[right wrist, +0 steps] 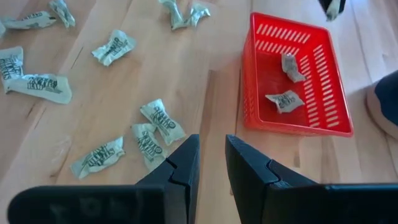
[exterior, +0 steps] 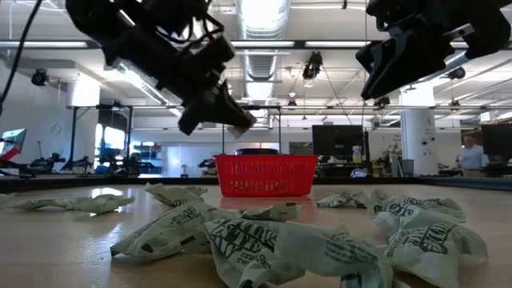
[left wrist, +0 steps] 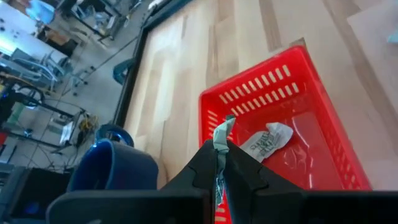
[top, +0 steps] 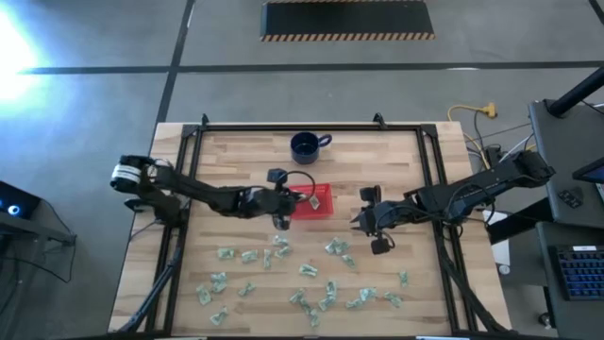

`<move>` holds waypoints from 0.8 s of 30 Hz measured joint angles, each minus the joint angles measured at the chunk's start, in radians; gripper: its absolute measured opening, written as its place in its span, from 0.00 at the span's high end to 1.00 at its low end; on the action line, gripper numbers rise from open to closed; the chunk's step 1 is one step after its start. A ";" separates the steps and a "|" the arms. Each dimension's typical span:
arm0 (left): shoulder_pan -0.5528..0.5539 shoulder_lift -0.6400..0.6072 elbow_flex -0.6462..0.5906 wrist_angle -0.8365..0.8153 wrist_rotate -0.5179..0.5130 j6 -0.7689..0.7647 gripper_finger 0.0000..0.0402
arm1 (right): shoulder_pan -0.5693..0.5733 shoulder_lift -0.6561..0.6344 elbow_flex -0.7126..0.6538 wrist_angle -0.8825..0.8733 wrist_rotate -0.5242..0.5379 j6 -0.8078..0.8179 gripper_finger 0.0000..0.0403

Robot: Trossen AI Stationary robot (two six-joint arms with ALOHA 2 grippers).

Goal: Pick and place items into bin
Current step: Put the stevia packet into the red bin

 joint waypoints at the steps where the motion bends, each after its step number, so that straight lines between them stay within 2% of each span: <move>1: 0.003 0.015 0.007 0.005 0.002 0.003 1.00 | 0.000 0.000 0.000 0.001 0.000 0.000 0.83; 6: 0.004 0.056 0.030 0.011 0.026 0.051 0.96 | 0.000 0.000 -0.003 0.001 0.000 0.008 0.83; 14: 0.006 0.068 0.058 0.009 0.026 0.069 0.75 | 0.000 0.001 -0.044 0.029 -0.011 0.078 0.83; 19: 0.005 0.058 0.076 0.009 0.025 0.069 0.67 | 0.001 0.001 -0.100 0.152 -0.070 0.071 0.83; 24: -0.008 0.025 0.077 -0.024 0.024 0.068 0.66 | 0.014 0.001 -0.166 0.286 -0.119 0.035 0.83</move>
